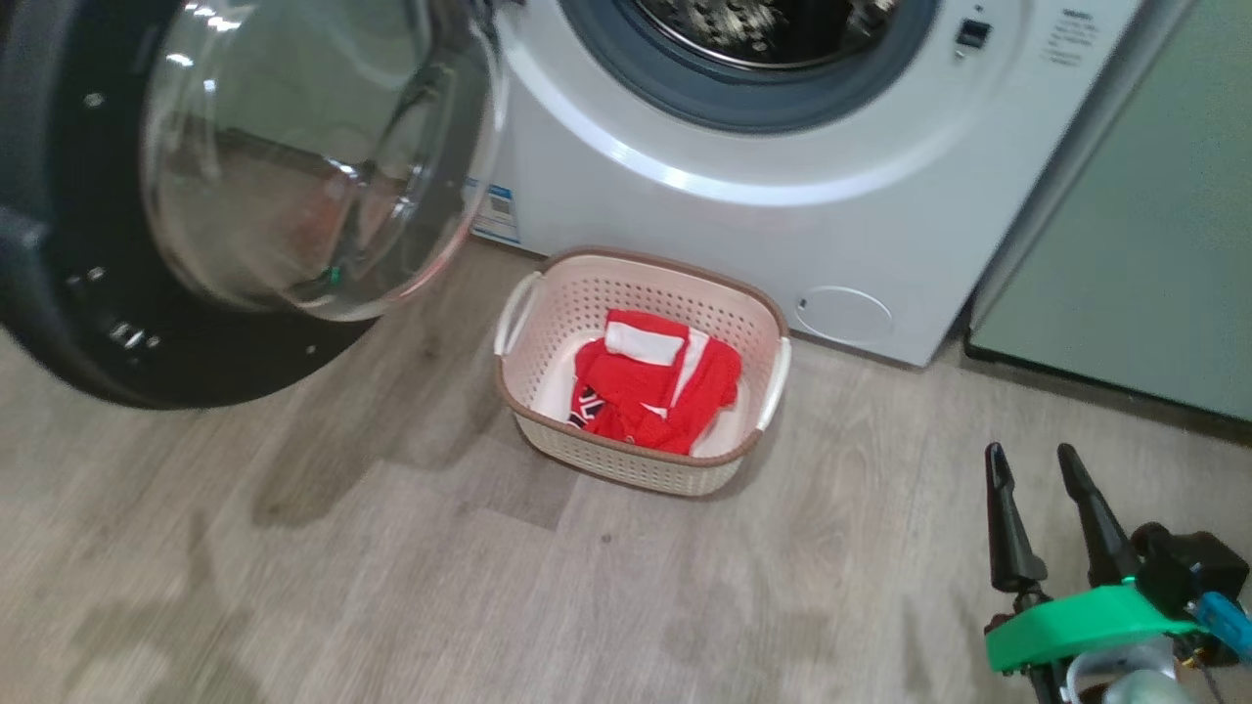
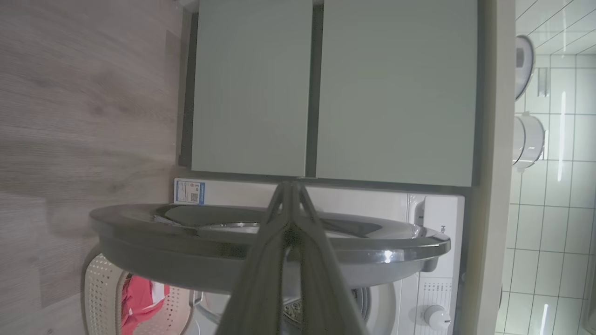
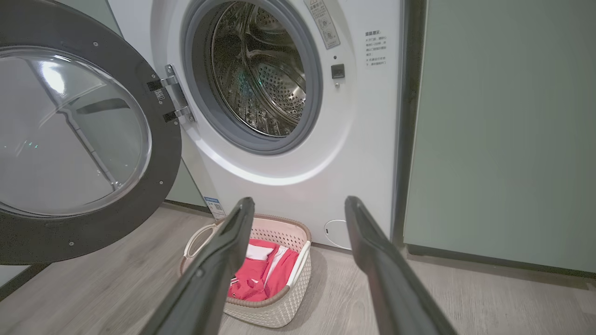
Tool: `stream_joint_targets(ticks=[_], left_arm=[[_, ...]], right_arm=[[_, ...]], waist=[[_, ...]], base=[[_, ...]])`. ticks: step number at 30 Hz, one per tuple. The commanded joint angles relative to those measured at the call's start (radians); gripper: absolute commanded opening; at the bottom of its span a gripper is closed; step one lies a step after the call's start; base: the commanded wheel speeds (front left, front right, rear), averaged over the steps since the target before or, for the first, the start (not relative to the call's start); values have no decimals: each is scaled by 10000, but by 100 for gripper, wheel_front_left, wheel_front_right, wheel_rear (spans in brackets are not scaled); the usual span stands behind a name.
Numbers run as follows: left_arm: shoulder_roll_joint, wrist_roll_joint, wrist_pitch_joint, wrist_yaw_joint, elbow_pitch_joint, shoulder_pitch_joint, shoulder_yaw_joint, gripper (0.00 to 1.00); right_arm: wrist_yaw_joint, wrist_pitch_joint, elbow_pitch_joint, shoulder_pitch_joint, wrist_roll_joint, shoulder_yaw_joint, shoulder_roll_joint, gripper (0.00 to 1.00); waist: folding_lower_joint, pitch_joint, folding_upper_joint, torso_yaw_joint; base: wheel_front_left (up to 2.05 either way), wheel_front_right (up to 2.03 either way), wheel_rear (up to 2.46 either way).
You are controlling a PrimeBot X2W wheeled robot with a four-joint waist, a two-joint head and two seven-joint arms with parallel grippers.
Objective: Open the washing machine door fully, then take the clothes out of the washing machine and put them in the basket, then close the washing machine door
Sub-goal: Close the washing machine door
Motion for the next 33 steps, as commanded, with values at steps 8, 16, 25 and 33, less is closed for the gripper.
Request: stream_joint_targets(ticks=[8, 16, 25, 33], left_arm=[[762, 338, 139, 199, -354, -752, -352, 0], [555, 557, 1167, 92, -475, -731, -944, 0], [-429, 600, 2923, -397, -938, -620, -1779, 0], [-1814, 335, 5094, -583, -2190, -274, -2619, 0]], right_arm=[[-7, -63, -344, -643, -7, 250, -417, 100], [-7, -63, -338, -603, -234, 329, -567, 100], [-7, -63, -347, -405, -266, 223, -447, 100], [-7, -63, -333, -247, -260, 131, -354, 100]], waist=[[0, 600, 0, -714], [0, 605, 0, -690], [0, 229, 0, -169], [0, -92, 0, 192]], base=[[0, 0, 0], [0, 0, 0], [0, 0, 0], [0, 0, 0]])
